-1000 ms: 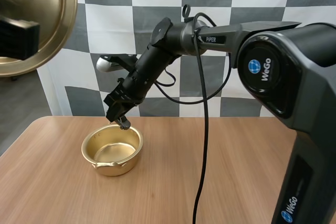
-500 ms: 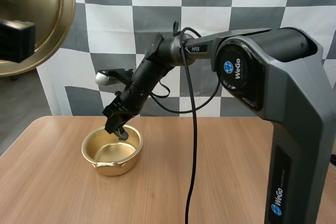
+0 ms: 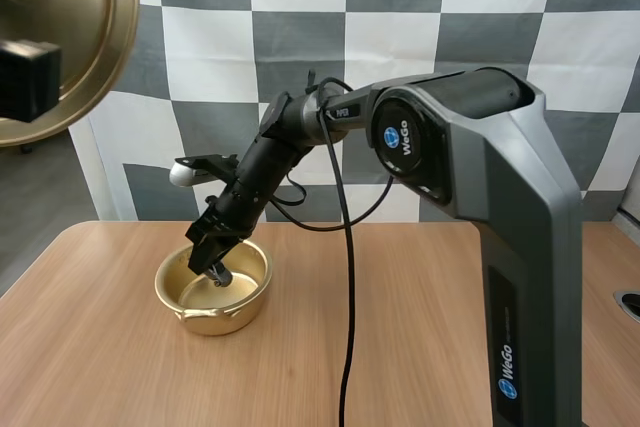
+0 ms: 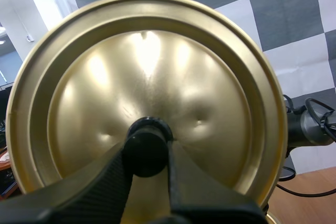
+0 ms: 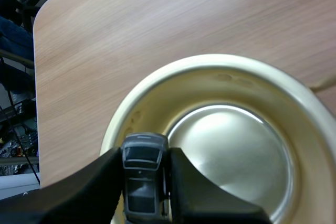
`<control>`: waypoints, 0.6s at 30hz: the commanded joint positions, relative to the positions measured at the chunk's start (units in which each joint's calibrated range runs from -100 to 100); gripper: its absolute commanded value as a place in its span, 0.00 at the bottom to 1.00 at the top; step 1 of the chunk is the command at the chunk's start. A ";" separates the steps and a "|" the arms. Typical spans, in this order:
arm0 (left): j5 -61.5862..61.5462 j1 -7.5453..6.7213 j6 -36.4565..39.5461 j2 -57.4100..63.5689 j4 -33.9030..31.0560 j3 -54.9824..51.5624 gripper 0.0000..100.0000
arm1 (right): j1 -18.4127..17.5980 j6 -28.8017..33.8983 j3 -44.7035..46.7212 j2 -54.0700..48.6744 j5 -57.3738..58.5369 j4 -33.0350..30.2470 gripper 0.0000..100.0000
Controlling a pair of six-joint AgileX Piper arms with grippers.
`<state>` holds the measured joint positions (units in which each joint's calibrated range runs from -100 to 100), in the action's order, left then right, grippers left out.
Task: Open the pot, put the car inside, and close it
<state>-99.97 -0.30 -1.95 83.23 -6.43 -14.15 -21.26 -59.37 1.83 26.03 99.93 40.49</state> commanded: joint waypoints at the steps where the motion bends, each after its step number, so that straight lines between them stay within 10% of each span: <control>1: -0.03 0.04 -0.01 0.02 -0.07 -0.02 0.00 | -0.37 0.05 -1.15 0.41 0.07 -0.10 0.00; 18: -0.03 0.04 -0.01 1.49 -0.12 -0.02 0.00 | -0.64 0.45 -6.43 7.34 0.07 -2.76 0.00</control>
<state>-99.95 -0.30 -1.95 84.71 -6.55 -14.15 -21.91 -58.92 -4.54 33.18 100.00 37.81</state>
